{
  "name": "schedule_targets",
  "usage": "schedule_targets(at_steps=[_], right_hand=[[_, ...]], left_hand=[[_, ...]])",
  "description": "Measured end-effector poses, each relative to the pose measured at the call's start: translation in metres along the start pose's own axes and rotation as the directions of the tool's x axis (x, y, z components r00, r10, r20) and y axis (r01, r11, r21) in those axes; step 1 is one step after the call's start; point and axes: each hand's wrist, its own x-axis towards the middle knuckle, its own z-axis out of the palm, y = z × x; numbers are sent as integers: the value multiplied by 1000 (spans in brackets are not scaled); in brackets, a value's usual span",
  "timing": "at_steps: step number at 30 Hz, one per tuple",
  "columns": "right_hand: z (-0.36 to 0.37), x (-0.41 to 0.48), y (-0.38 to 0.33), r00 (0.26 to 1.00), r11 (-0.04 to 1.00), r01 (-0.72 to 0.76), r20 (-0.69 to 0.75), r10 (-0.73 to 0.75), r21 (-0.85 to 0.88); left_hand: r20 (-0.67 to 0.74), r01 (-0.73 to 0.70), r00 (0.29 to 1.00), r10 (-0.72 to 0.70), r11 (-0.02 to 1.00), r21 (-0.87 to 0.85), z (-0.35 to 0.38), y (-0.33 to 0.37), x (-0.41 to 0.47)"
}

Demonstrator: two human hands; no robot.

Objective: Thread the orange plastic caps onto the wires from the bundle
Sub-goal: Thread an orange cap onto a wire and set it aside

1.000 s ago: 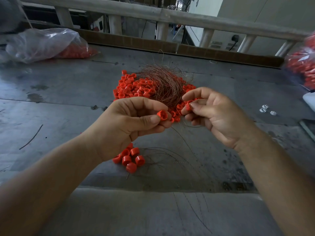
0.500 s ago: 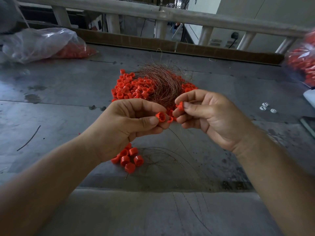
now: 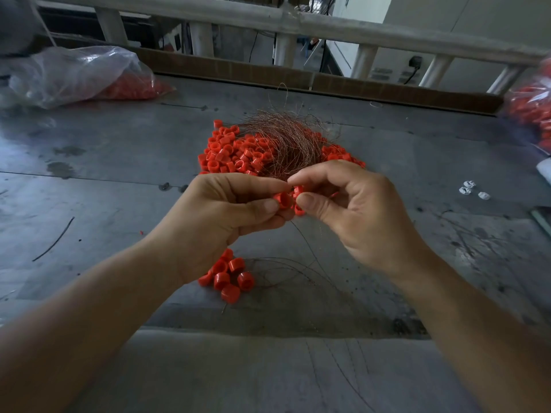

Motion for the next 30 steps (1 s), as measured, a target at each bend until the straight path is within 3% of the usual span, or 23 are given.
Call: schedule_targets(at_steps=[10,22,30], right_hand=[[8,-4,3,992,993,76,-97,-85,-93],[10,-3,5,971,953,191,-100,-219,-236],[8,-3,6,962,939,219,-100,-253,-266]], left_hand=[[-46,-30,998,34,996,90,2,-1,-1],[-23,-102,994,110,969,225,2,-5,-2],[-21,-49,998,53,987,152,3,-2,-3]])
